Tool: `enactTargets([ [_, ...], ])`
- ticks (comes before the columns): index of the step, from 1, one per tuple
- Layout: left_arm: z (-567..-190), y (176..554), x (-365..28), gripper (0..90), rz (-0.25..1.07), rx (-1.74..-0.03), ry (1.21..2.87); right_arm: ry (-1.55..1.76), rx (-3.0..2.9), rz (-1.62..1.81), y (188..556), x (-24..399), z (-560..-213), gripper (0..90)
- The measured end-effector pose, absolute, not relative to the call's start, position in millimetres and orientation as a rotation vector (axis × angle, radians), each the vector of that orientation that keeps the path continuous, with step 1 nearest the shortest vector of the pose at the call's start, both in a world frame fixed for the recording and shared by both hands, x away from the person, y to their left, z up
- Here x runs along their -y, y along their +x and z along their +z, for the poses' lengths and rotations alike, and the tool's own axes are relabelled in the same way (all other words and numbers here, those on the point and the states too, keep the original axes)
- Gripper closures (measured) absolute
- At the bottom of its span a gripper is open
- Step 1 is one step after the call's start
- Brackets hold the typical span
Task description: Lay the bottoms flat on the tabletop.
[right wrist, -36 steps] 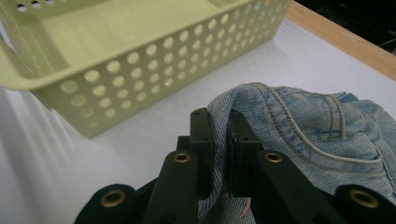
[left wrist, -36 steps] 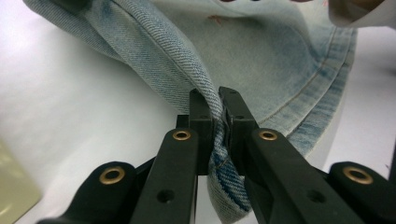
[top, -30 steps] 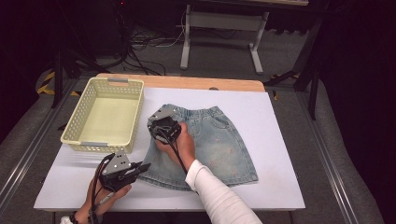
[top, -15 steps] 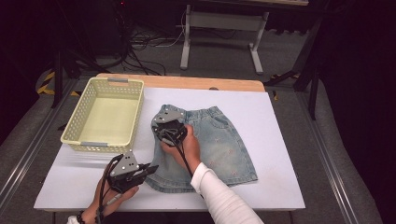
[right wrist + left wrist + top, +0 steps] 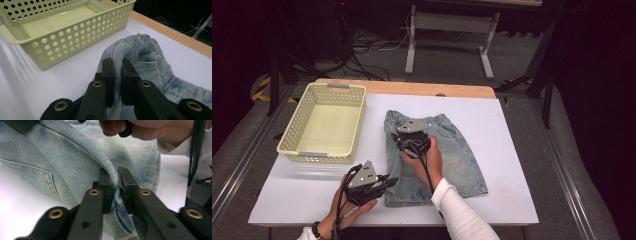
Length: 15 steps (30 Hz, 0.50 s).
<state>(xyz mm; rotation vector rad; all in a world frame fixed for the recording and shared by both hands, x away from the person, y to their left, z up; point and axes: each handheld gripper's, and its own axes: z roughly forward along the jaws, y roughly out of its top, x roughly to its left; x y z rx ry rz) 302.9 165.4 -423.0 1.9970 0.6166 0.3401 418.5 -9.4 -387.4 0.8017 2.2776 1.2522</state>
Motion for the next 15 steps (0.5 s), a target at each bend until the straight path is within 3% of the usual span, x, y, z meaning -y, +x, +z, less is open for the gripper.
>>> enactTargets([
  [3, -422.9, 300.9, -163.9, 75.4, 0.335, -0.601, 1.983, 0.821, -2.251, 1.271, 416.5, 21.8, -386.4, 83.8],
  [10, -423.1, 296.2, -168.4, 35.9, 0.351, -0.599, 1.956, 0.875, -2.177, 1.306, 409.6, 56.5, -384.0, 83.8],
  [15, -428.8, 295.5, -172.4, 22.2, 0.374, -0.6, 1.991, 0.932, -2.121, 1.318, 403.4, 89.2, -380.7, 83.8],
])
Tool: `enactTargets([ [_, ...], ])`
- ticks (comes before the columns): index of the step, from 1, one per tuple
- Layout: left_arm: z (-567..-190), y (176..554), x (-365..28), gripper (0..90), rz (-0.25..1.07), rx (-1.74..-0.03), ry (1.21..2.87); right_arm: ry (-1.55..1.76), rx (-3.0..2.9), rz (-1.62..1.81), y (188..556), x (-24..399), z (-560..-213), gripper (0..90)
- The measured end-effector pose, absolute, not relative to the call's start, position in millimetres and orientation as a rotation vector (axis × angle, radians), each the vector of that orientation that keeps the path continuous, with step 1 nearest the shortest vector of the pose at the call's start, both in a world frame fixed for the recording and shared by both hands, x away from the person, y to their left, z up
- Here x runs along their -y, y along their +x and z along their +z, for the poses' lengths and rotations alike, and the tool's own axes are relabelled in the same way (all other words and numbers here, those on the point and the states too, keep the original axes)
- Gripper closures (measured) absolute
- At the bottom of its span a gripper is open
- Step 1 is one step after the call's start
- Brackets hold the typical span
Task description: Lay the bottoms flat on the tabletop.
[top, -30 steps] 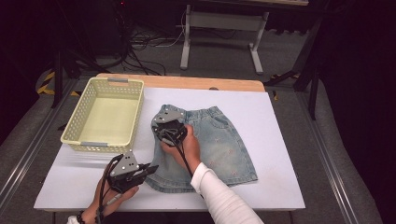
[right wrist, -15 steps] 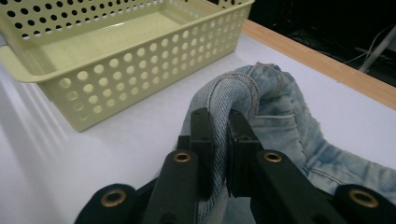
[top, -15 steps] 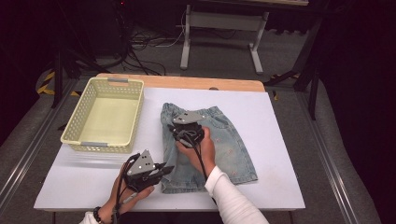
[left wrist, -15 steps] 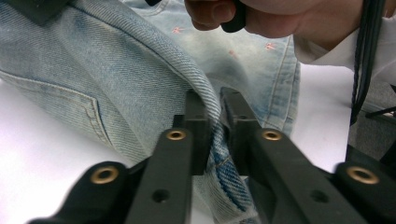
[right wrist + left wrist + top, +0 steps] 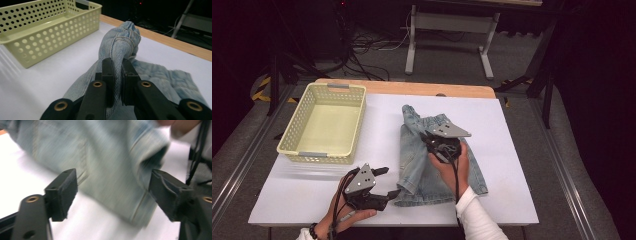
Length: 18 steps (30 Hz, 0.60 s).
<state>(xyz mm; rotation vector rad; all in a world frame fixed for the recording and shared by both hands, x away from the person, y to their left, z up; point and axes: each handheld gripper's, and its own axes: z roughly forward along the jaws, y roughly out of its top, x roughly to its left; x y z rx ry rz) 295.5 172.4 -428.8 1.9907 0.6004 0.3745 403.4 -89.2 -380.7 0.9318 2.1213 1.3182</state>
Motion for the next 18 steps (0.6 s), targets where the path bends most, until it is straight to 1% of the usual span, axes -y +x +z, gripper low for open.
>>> enactTargets([
  [3, -431.4, 295.5, -173.2, 20.1, 0.383, -0.596, 2.02, 0.973, -2.101, 1.313, 398.7, 109.0, -382.4, 83.8],
  [9, -437.9, 296.5, -169.9, 18.9, 0.386, -0.601, 2.069, 1.038, -2.071, 1.28, 394.1, 141.3, -387.3, 83.8],
  [18, -442.9, 296.5, -165.6, 17.8, 0.378, -0.598, 2.103, 1.133, -2.034, 1.253, 397.9, 171.1, -394.5, 83.7],
])
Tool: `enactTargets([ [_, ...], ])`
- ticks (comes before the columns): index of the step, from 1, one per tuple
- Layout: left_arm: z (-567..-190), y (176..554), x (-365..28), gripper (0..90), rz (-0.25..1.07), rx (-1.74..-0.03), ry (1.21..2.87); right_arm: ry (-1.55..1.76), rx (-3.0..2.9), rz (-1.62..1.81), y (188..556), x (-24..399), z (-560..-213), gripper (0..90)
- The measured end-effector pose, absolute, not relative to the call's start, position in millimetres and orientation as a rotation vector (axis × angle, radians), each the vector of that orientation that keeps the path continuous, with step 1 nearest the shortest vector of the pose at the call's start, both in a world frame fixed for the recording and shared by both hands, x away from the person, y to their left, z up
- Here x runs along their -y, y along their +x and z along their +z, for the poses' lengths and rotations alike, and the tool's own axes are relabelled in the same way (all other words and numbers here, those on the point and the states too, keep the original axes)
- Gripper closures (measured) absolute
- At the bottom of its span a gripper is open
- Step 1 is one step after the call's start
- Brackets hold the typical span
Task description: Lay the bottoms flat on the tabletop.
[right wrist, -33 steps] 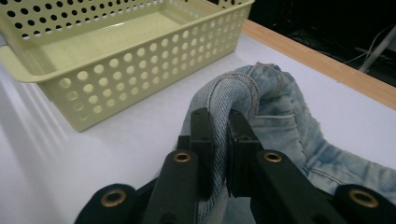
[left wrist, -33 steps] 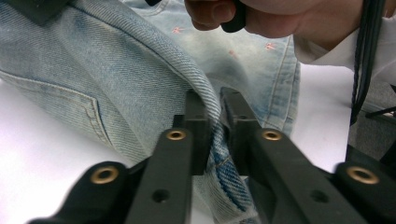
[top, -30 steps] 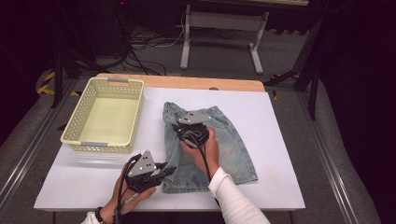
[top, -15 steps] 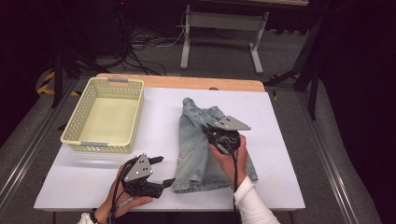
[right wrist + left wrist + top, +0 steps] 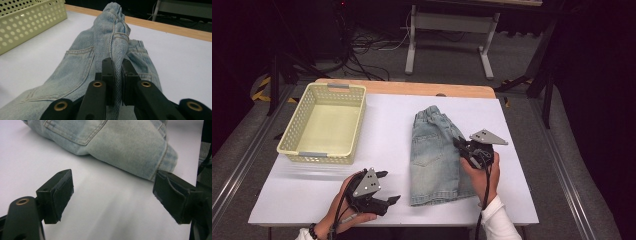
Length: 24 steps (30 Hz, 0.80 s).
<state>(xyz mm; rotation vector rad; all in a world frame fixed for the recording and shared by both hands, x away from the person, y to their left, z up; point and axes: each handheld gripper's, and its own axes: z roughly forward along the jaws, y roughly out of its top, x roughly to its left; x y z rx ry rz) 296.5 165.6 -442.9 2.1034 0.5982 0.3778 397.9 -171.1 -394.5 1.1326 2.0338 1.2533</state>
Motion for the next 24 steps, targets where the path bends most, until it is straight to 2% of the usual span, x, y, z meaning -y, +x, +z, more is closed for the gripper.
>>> enactTargets([
  [10, -445.3, 296.5, -156.4, 15.9, 0.361, -0.584, 2.104, 1.226, -2.002, 1.208, 401.6, 198.1, -401.6, 83.3],
  [20, -453.1, 299.2, -99.5, 14.1, 0.269, -0.495, 2.178, 1.288, -2.013, 1.162, 418.5, 203.6, -416.8, 79.8],
  [24, -462.2, 305.0, -77.8, 15.5, 0.312, -0.49, 2.273, 1.302, -2.016, 1.147, 419.3, 203.4, -419.2, 79.3],
])
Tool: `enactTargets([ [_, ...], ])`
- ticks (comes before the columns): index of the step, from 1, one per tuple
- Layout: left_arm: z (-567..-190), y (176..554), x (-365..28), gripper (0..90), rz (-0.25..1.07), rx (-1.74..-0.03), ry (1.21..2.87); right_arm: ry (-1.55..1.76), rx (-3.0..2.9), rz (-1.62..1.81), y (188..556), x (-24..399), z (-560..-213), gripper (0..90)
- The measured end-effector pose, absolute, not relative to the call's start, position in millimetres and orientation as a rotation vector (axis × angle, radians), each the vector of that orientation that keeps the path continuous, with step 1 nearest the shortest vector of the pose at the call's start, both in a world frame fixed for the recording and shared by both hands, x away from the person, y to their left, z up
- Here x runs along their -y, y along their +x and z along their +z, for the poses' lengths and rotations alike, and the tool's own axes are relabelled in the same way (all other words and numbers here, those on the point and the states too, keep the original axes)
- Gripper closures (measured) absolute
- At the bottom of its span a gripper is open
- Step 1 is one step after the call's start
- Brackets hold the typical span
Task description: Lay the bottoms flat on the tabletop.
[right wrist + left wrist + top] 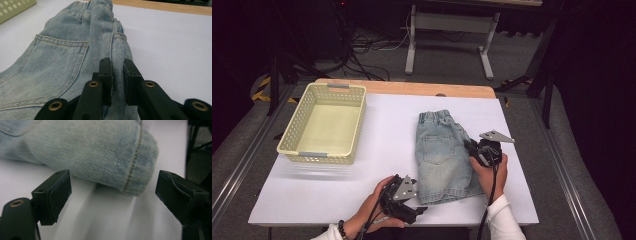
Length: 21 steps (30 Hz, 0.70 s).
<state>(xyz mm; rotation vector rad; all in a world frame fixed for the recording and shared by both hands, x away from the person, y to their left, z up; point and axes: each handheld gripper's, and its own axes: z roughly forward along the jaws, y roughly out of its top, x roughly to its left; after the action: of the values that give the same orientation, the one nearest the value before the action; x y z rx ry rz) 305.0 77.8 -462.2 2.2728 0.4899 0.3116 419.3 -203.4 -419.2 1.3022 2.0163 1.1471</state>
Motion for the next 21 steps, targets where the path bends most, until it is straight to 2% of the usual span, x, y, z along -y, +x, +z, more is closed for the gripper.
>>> enactTargets([
  [4, -463.7, 313.1, -68.1, 19.2, 0.302, -0.536, 2.293, 1.306, -2.013, 1.141, 420.8, 207.6, -421.7, 77.9],
  [7, -464.3, 319.1, -65.3, 21.1, 0.249, -0.539, 2.308, 1.321, -2.017, 1.115, 420.8, 208.1, -424.9, 75.5],
  [10, -464.1, 320.3, -67.4, 35.1, 0.231, -0.545, 2.293, 1.316, -2.033, 1.069, 420.8, 208.4, -426.7, 72.4],
  [13, -463.3, 322.6, -69.8, 45.9, 0.233, -0.561, 2.284, 1.328, -2.047, 1.044, 420.3, 209.3, -429.3, 63.0],
  [14, -463.4, 323.7, -70.8, 52.2, 0.231, -0.565, 2.276, 1.331, -2.058, 1.045, 419.8, 209.5, -429.8, 60.9],
  [19, -463.0, 327.9, -74.9, 71.3, 0.236, -0.568, 2.267, 1.341, -2.104, 1.069, 405.8, 211.6, -431.3, 52.7],
  [21, -463.0, 330.7, -77.0, 75.1, 0.212, -0.568, 2.263, 1.335, -2.101, 1.084, 396.4, 214.1, -431.0, 51.6],
])
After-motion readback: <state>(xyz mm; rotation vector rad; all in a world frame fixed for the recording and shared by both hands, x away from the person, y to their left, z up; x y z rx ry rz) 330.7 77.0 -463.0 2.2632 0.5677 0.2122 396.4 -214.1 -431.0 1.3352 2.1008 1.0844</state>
